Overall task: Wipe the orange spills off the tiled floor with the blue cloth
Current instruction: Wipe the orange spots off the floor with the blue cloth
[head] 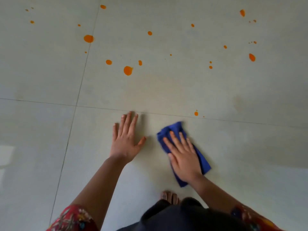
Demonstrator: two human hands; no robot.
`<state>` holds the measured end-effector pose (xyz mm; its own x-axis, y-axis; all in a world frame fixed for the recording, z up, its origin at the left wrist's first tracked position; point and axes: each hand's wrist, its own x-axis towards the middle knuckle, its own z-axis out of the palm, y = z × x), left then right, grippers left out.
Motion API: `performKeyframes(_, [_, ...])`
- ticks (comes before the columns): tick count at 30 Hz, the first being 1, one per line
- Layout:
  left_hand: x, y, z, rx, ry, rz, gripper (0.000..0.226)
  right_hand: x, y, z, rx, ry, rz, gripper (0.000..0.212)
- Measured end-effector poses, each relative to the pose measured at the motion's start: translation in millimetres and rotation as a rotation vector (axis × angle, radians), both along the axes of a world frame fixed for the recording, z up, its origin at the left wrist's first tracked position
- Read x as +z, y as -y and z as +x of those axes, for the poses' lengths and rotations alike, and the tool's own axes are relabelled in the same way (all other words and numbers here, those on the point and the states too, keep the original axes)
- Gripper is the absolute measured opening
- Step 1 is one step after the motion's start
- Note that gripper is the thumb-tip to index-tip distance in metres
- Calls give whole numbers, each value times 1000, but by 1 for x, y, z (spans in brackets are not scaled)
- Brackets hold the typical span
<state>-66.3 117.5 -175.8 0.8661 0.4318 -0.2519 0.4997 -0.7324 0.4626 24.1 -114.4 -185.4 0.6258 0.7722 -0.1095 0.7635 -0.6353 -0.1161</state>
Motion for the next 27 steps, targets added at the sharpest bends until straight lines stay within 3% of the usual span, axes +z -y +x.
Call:
performKeyframes(4, [-12, 5, 0, -102, -94, 108, 83, 7, 3, 40, -350, 43, -23, 56])
performKeyframes(6, [-13, 5, 1, -108, -98, 93, 84, 4, -22, 37, -411, 43, -10, 57])
performKeyframes(10, [-11, 5, 2, -93, -92, 113, 84, -11, 39, -21, 59, 8, -39, 57])
performKeyframes(11, [-10, 5, 1, -98, -102, 114, 84, -12, 68, -32, 73, 15, -74, 59])
performKeyframes(12, [-10, 6, 1, -102, -108, 113, 84, -9, 94, -38, -31, 19, -122, 61])
performKeyframes(16, [-9, 6, 2, -102, -112, 95, 85, -1, 107, 2, -840, -34, -102, 57])
performKeyframes(18, [-8, 6, 2, -109, -128, 99, 85, 2, 68, 49, -1015, -44, -31, 57])
performKeyframes(20, [-6, 6, 2, -117, -141, 95, 85, 5, 21, 82, -947, -39, -17, 57])
performKeyframes(22, [-3, 5, 3, -113, -136, 89, 85, 3, -5, 75, -636, -5, -34, 56])
performKeyframes(25, [-2, 7, 3, -104, -132, 92, 85, 0, 36, 18, -203, 5, -37, 55])
performKeyframes(27, [-3, 8, 2, -95, -123, 87, 85, 2, 81, 21, -310, 17, -35, 54])
